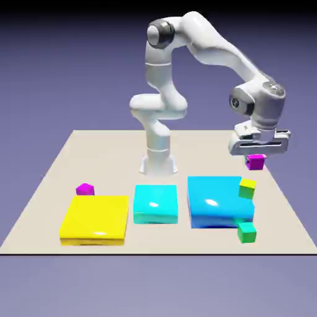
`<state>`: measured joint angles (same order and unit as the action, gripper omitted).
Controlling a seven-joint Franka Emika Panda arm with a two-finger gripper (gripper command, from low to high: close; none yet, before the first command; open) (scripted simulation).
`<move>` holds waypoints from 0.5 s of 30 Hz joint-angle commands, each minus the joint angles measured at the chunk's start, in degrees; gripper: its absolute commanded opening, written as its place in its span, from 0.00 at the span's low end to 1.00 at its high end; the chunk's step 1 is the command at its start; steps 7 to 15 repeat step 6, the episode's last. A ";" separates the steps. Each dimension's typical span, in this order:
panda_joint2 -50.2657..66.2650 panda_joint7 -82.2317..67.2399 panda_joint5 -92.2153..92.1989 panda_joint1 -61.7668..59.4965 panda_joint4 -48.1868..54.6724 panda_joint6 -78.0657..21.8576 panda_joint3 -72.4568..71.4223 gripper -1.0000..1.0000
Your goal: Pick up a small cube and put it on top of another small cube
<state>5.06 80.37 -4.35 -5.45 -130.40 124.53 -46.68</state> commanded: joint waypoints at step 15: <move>2.24 1.34 1.90 0.95 -1.46 3.10 0.58 1.00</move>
